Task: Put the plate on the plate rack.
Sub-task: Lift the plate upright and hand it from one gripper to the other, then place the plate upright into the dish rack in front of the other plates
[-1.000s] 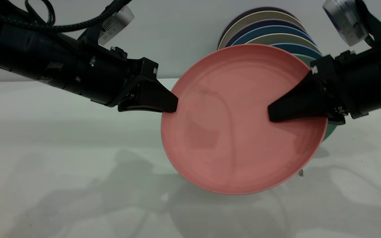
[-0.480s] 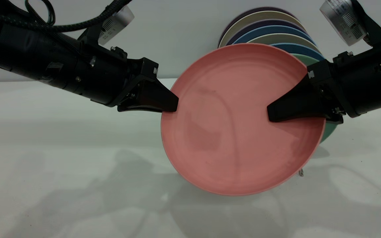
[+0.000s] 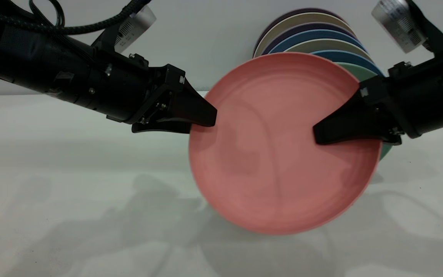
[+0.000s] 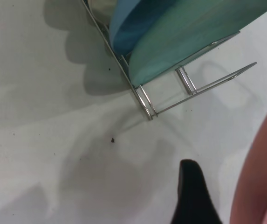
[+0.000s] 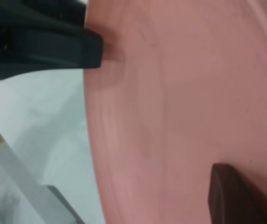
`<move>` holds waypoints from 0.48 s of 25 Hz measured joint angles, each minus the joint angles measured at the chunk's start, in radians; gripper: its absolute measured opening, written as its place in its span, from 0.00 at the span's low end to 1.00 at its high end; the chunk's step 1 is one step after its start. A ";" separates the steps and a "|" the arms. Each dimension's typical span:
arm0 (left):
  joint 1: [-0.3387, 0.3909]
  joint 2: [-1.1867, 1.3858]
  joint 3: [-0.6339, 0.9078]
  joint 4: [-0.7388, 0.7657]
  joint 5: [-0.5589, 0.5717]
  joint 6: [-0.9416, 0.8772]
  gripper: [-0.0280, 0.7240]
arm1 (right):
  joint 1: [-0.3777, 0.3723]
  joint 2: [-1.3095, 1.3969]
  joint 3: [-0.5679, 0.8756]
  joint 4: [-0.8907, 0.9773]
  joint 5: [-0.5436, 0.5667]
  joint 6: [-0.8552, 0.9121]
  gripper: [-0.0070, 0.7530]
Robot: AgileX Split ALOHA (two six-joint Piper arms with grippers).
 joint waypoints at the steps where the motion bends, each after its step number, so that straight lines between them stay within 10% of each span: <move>1: 0.000 -0.001 0.000 0.000 0.000 0.000 0.70 | -0.015 -0.004 0.000 -0.005 -0.001 0.000 0.18; 12: 0.000 -0.141 0.000 0.001 -0.082 -0.004 0.70 | -0.067 -0.175 -0.046 -0.355 -0.137 0.152 0.18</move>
